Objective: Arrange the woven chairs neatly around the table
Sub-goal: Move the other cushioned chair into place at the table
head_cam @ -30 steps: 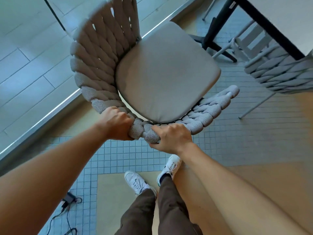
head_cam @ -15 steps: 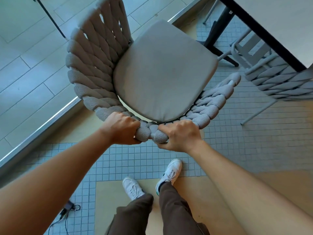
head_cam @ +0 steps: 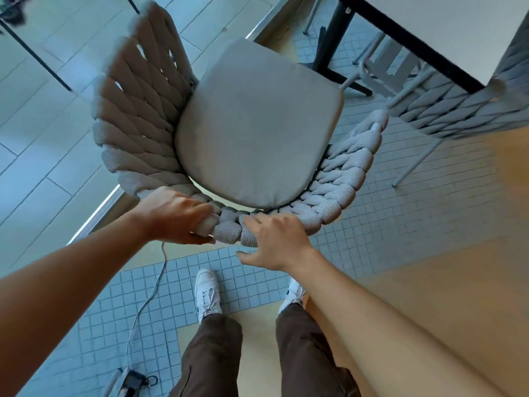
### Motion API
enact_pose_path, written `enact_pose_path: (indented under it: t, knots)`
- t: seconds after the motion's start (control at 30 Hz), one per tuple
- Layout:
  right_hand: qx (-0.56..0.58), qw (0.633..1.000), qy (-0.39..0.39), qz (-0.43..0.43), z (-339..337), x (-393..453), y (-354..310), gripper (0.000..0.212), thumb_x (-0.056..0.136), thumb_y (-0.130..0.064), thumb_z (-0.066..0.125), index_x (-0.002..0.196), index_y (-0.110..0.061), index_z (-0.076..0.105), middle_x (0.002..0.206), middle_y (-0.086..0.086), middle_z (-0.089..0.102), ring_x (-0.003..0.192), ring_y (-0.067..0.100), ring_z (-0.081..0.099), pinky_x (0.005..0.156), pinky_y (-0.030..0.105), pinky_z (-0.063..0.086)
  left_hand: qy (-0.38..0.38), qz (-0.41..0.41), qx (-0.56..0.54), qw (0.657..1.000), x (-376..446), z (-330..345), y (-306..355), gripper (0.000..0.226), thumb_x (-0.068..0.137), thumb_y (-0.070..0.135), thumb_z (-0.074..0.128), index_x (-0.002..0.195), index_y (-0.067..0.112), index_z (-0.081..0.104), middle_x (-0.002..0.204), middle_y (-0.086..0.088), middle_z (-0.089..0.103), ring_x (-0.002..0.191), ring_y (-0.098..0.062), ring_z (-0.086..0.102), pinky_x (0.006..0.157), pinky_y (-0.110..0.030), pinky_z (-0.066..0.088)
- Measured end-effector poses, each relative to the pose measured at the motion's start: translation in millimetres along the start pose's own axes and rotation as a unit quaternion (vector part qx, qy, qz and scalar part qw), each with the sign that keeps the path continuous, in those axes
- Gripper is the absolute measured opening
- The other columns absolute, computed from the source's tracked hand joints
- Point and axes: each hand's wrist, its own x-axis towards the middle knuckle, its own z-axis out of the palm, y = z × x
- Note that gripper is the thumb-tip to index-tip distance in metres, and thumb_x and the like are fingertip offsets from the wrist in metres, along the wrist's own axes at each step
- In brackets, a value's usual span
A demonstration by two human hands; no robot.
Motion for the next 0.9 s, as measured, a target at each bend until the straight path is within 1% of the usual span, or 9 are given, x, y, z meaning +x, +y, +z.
enact_pose_path:
  t: [0.1,0.17,0.23,0.3,0.37,0.43,0.6,0.73,0.9]
  knots:
    - [-0.007,0.999,0.005,0.045,10,18,-36,0.059,0.077,-0.067,0.065,0.112,-0.020,0.059,0.096,-0.002,0.070,0.085,0.025,0.068,0.067,0.035,0.045,-0.006,0.028,0.005,1.000,-6,0,-21,0.057,0.079,0.079,0.050,0.093,0.026,0.065,0.076,0.006,0.070,0.061,-0.030,0.068,0.049,-0.034,0.050]
    - [-0.031,0.996,0.018,0.088,13,33,-59,0.053,0.074,-0.065,0.069,0.104,-0.022,0.063,0.087,-0.003,0.071,0.076,0.023,0.068,0.059,0.032,0.037,-0.007,0.048,0.004,0.999,-13,0,-41,0.055,0.078,0.079,0.054,0.094,0.027,0.064,0.073,0.006,0.070,0.060,-0.029,0.068,0.048,-0.032,0.049]
    - [-0.037,0.991,0.016,0.129,14,43,-72,0.047,0.073,-0.064,0.069,0.097,-0.024,0.066,0.080,-0.003,0.071,0.070,0.023,0.069,0.056,0.032,0.033,-0.002,0.070,-0.001,0.998,-16,2,-57,0.055,0.077,0.080,0.055,0.091,0.026,0.063,0.073,0.006,0.069,0.061,-0.028,0.068,0.048,-0.032,0.049]
    - [-0.038,0.988,0.012,0.152,18,47,-75,0.046,0.072,-0.065,0.069,0.093,-0.024,0.068,0.078,-0.002,0.071,0.069,0.025,0.069,0.057,0.032,0.037,0.002,0.093,-0.009,0.996,-18,7,-64,0.056,0.079,0.079,0.055,0.086,0.024,0.063,0.071,0.004,0.068,0.060,-0.029,0.067,0.048,-0.032,0.051]
    - [-0.034,0.985,0.018,0.170,17,46,-74,0.047,0.063,-0.064,0.079,0.081,-0.021,0.070,0.069,-0.001,0.069,0.059,0.026,0.067,0.054,0.030,0.041,0.008,0.112,-0.023,0.993,-16,11,-67,0.056,0.080,0.076,0.058,0.082,0.021,0.062,0.066,0.001,0.065,0.055,-0.030,0.065,0.047,-0.034,0.052]
    - [-0.035,0.983,0.012,0.182,13,47,-76,0.048,0.057,-0.063,0.083,0.075,-0.020,0.071,0.064,0.000,0.067,0.053,0.026,0.065,0.051,0.029,0.044,0.013,0.125,-0.036,0.991,-14,13,-71,0.056,0.080,0.073,0.062,0.080,0.018,0.062,0.064,-0.002,0.064,0.053,-0.031,0.064,0.047,-0.036,0.054]
    - [-0.064,0.978,0.011,0.201,8,60,-78,0.050,0.054,-0.069,0.079,0.072,-0.023,0.071,0.062,-0.002,0.065,0.052,0.023,0.064,0.049,0.027,0.043,0.029,0.145,-0.023,0.989,-8,13,-89,0.055,0.081,0.073,0.060,0.082,0.018,0.065,0.064,-0.001,0.066,0.055,-0.029,0.066,0.048,-0.035,0.054]
    - [-0.065,0.975,0.022,0.213,1,81,-73,0.047,0.059,-0.069,0.074,0.074,-0.024,0.071,0.064,-0.002,0.067,0.056,0.024,0.066,0.052,0.028,0.044,0.037,0.154,-0.026,0.987,10,2,-107,0.052,0.079,0.071,0.064,0.084,0.019,0.065,0.065,-0.001,0.067,0.056,-0.028,0.066,0.048,-0.034,0.054]
    - [-0.044,0.975,0.039,0.214,0,98,-59,0.046,0.064,-0.068,0.066,0.080,-0.025,0.071,0.067,-0.001,0.069,0.062,0.026,0.068,0.055,0.031,0.048,0.055,0.171,-0.007,0.984,32,-2,-122,0.050,0.075,0.071,0.066,0.080,0.022,0.064,0.063,0.003,0.066,0.053,-0.025,0.065,0.044,-0.028,0.049]
